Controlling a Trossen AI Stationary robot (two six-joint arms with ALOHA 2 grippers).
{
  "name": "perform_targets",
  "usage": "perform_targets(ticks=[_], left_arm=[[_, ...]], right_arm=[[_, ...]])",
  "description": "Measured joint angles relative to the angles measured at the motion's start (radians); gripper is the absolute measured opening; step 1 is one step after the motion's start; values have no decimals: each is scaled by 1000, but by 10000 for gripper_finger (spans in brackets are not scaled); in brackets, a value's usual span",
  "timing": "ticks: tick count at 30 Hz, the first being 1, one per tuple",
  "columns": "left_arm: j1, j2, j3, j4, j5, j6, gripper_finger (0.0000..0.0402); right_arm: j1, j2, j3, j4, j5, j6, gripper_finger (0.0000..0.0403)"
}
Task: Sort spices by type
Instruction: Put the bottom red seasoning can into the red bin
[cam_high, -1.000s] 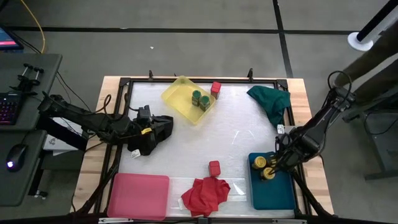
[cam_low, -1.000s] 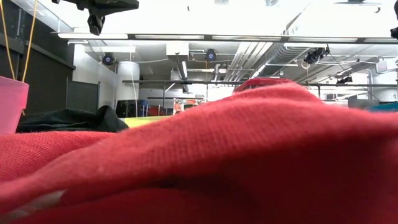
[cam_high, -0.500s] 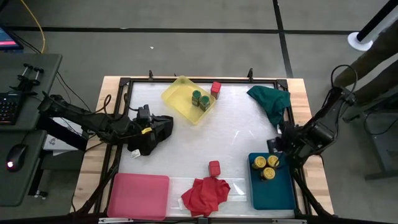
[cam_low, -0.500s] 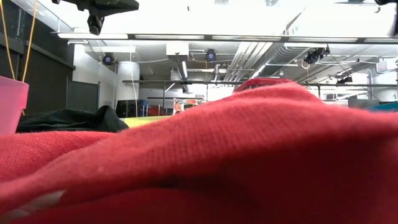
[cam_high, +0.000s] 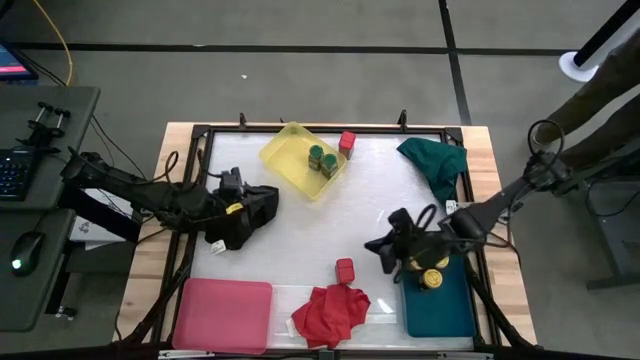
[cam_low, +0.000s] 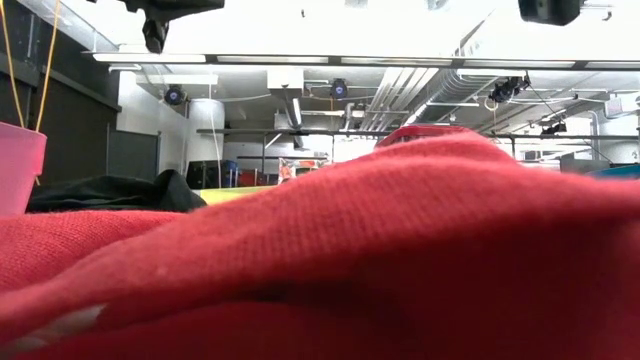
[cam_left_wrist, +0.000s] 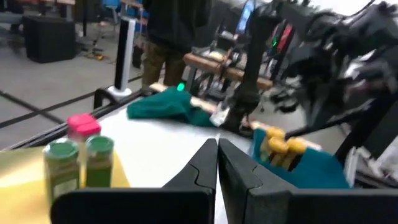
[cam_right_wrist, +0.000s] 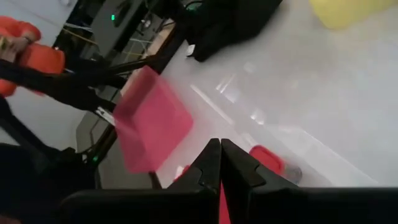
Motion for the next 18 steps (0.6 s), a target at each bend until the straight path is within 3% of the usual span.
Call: perform_targets(ticks=[7, 18], left_arm=[[0, 115, 140, -28, 119, 119, 61], [62, 669, 682, -537, 478, 513, 227]], right_arm=[[-35, -8, 63, -103, -27, -84, 0], [-62, -70, 257, -446, 114, -132, 0]])
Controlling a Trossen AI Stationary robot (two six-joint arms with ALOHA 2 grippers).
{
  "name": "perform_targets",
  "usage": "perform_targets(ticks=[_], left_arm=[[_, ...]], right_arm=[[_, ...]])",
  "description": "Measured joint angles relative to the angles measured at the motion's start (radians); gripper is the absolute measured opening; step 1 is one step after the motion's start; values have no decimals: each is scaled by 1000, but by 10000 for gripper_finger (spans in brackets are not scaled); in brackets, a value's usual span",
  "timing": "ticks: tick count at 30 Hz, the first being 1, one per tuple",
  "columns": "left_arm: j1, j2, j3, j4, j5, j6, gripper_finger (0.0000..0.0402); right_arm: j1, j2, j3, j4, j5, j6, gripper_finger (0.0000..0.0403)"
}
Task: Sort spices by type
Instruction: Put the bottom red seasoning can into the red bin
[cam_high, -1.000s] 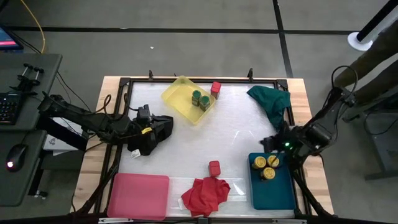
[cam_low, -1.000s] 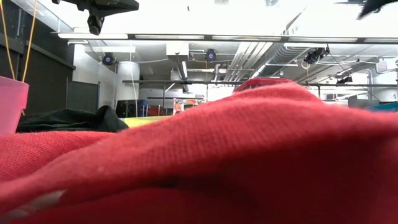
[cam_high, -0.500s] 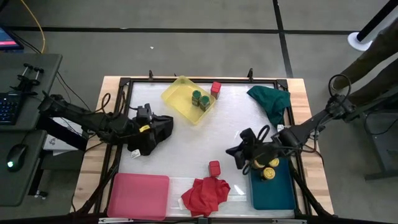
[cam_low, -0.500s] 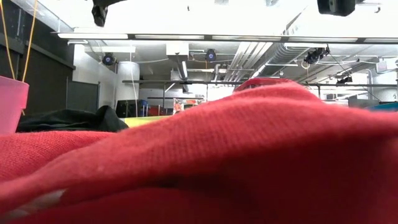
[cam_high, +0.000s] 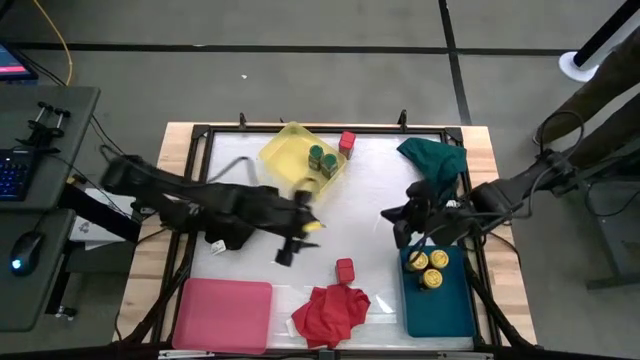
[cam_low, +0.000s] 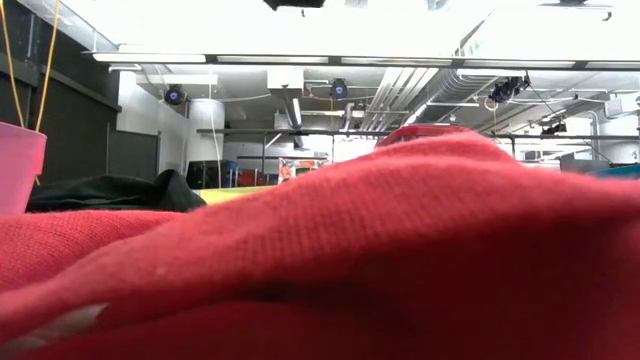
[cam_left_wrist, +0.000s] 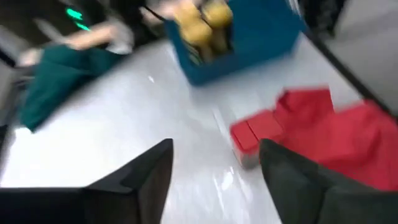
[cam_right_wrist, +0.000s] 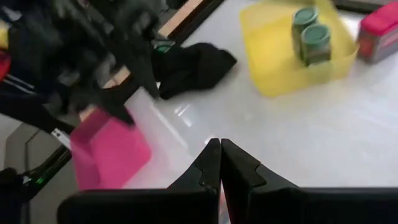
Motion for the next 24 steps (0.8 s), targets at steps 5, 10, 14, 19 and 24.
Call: perform_targets(ticks=[5, 10, 14, 19, 24], left_arm=[[7, 241, 259, -200, 85, 188, 260], [-23, 407, 400, -241, 113, 443, 265], [-50, 497, 461, -243, 163, 572, 265], [-68, 551, 470, -233, 191, 680, 265], [-49, 587, 471, -210, 190, 731, 265]], right_arm=[[-1, -2, 55, -82, 43, 0, 0], [-1, -3, 65, -105, 44, 0, 0], [-1, -3, 65, -112, 44, 7, 0], [-1, -4, 65, -112, 44, 10, 0], [-1, -3, 65, -112, 44, 11, 0]])
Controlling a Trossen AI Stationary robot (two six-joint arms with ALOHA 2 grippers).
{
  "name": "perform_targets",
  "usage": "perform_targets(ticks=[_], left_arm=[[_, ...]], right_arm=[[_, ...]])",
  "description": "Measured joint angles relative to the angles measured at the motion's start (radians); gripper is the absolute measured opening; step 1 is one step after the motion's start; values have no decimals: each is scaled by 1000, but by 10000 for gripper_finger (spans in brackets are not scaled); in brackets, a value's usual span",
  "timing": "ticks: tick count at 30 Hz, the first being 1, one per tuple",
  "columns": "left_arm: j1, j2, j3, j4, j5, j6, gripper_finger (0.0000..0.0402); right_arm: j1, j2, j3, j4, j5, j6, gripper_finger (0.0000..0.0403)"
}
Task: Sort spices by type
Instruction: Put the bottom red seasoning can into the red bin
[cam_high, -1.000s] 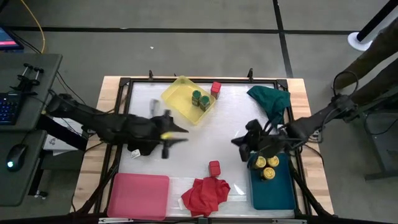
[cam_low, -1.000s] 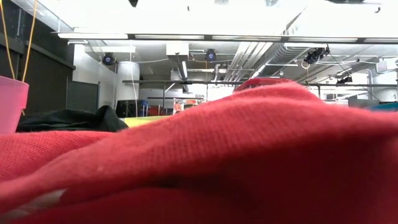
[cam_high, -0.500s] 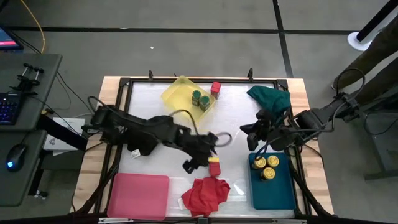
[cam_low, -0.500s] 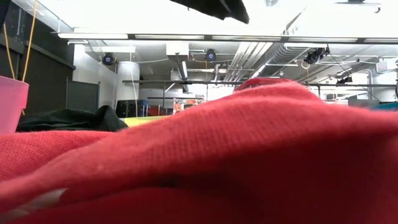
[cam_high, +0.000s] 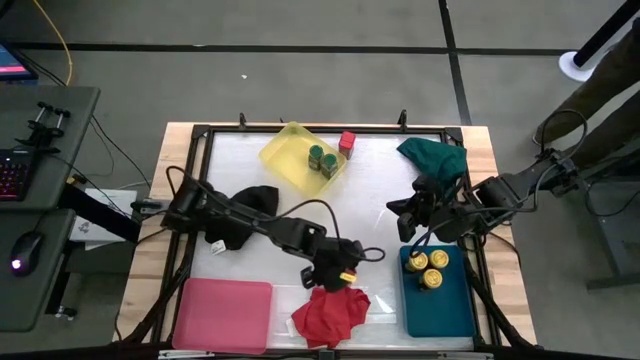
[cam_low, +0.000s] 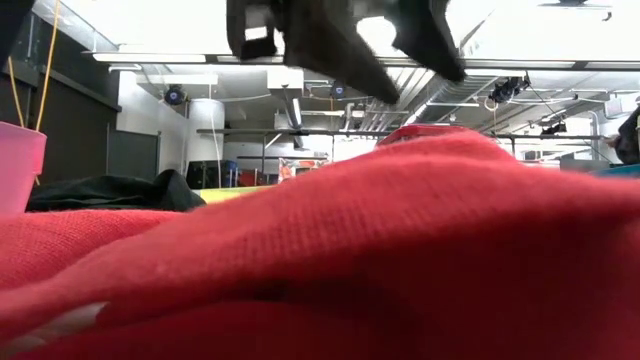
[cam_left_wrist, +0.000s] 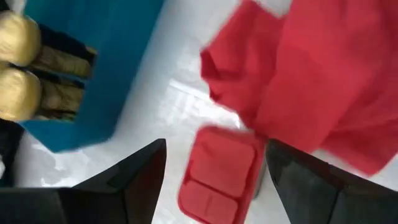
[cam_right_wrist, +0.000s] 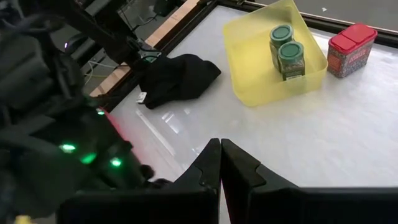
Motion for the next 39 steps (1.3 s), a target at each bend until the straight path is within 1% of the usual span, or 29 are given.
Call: perform_targets(ticks=[7, 14, 18, 24, 27, 32, 39], left_arm=[[31, 43, -1, 0, 0, 75, 265], [54, 64, -1, -2, 3, 92, 265], [66, 64, -1, 17, 30, 98, 265], [65, 64, -1, 98, 52, 100, 265], [65, 67, -1, 97, 73, 103, 264], [71, 89, -2, 106, 75, 107, 264], [94, 106, -2, 131, 71, 40, 264]], right_arm=[[-27, 0, 0, 1, -1, 0, 0], [-52, 0, -1, 1, -22, -1, 0], [-52, 0, -1, 1, -23, -2, 0], [-52, 0, -1, 1, -23, -2, 0], [-52, 0, -1, 1, -27, -2, 0], [-52, 0, -1, 2, -28, -2, 0], [-52, 0, -2, 10, -30, -1, 0]])
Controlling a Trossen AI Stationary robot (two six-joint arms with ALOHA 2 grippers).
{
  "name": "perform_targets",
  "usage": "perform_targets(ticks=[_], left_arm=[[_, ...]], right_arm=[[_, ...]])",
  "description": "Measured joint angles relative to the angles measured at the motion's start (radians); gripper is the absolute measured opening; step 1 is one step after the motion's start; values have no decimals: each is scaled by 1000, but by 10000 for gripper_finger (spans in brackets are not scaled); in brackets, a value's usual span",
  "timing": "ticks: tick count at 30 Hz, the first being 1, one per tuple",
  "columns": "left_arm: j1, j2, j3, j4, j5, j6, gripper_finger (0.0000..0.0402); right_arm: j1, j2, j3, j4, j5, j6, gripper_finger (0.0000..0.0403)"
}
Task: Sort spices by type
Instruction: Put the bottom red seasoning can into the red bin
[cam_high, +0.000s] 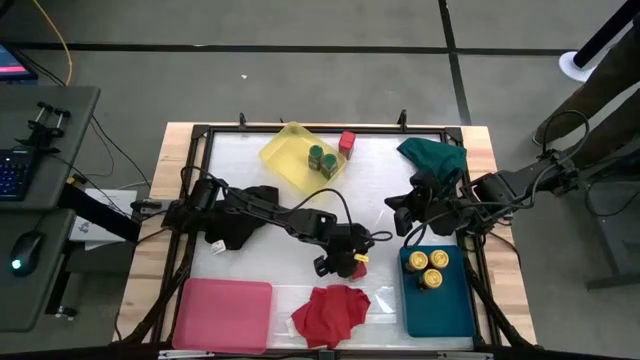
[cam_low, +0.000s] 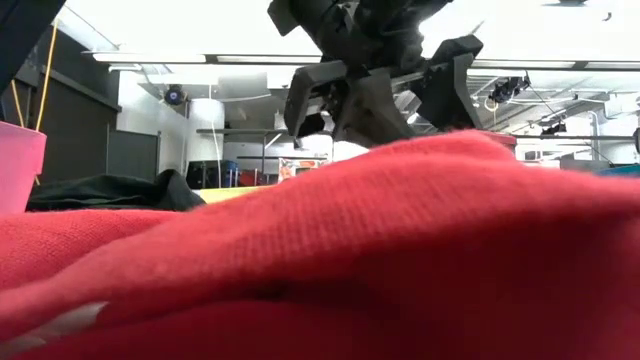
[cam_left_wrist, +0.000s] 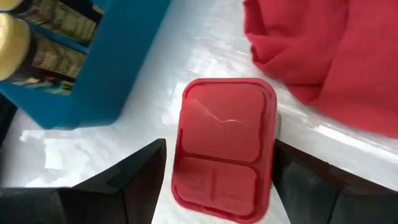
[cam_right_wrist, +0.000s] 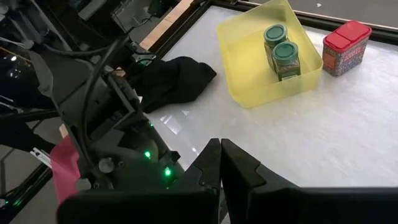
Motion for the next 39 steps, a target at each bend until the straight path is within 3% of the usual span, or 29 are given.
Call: perform_targets(ticks=[5, 13, 39], left_arm=[[12, 0, 0, -1, 3, -14, 264], [25, 0, 0, -4, 100, -74, 264], [16, 44, -30, 68, 106, -172, 262]], right_arm=[[0, 0, 0, 3, -1, 0, 0], [0, 0, 0, 3, -1, -1, 0], [0, 0, 0, 21, -1, -9, 0]])
